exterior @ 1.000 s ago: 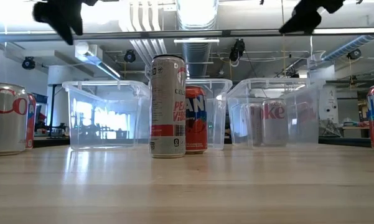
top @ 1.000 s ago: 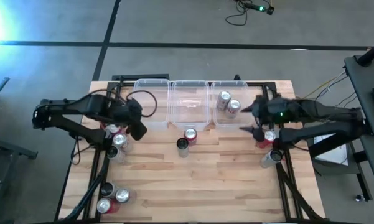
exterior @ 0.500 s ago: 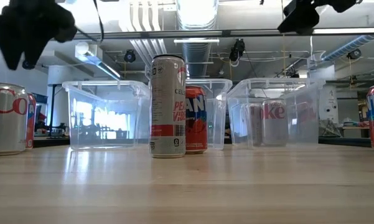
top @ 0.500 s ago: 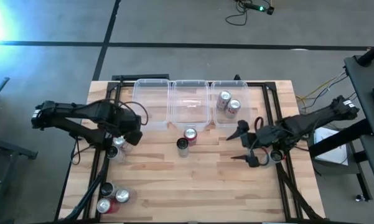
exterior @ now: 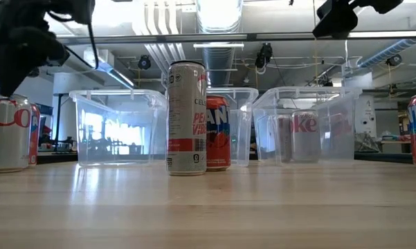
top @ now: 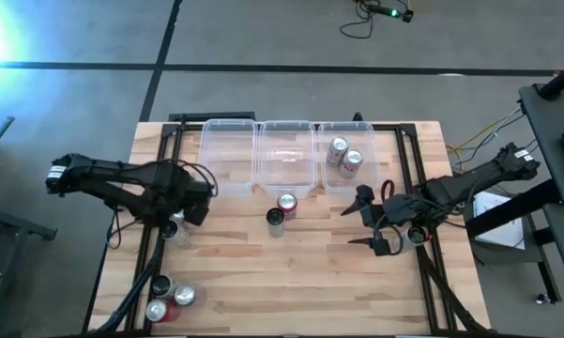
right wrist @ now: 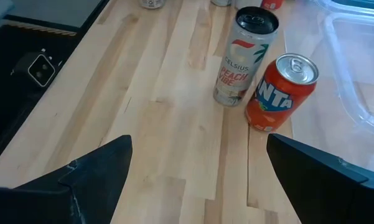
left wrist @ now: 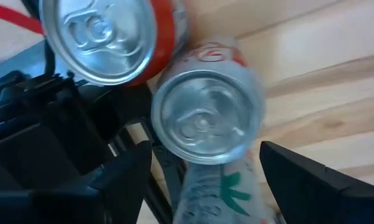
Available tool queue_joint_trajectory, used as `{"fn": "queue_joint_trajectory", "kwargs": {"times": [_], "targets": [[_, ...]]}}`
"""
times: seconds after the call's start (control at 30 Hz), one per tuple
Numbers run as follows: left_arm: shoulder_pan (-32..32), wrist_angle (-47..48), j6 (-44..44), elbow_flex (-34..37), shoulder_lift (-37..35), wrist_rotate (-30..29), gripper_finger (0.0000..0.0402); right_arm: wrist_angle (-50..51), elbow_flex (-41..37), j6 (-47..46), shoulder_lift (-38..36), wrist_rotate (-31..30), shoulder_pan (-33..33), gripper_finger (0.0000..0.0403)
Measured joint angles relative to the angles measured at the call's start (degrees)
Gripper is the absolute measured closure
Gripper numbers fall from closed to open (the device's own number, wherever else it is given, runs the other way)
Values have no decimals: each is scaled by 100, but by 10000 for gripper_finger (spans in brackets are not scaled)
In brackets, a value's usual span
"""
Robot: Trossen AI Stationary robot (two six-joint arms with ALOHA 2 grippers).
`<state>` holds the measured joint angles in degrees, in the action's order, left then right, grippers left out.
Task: Sort soda cans
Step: Put the top red silver soda can into the right transparent bin
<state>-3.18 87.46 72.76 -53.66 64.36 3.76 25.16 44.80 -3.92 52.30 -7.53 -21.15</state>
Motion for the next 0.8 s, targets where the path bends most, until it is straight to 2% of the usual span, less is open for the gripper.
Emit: {"fn": "queue_joint_trajectory", "kwargs": {"times": [0.2, 0.53, 0.7, 0.8], "targets": [[0, -279, 83, 356, -156, -122, 102, -1, 0, -78, -1, 4, -52, 35], [2, -816, 179, 879, -280, -187, 99, -1, 0, -222, 4, 11, -138, 35], [6, -1182, 109, 774, -252, -753, 99, -1, 0, -224, 5, 9, -135, 35], [8, -1213, 108, 788, -258, -780, 99, 1, 0, -332, 5, 10, -138, 35]]}}
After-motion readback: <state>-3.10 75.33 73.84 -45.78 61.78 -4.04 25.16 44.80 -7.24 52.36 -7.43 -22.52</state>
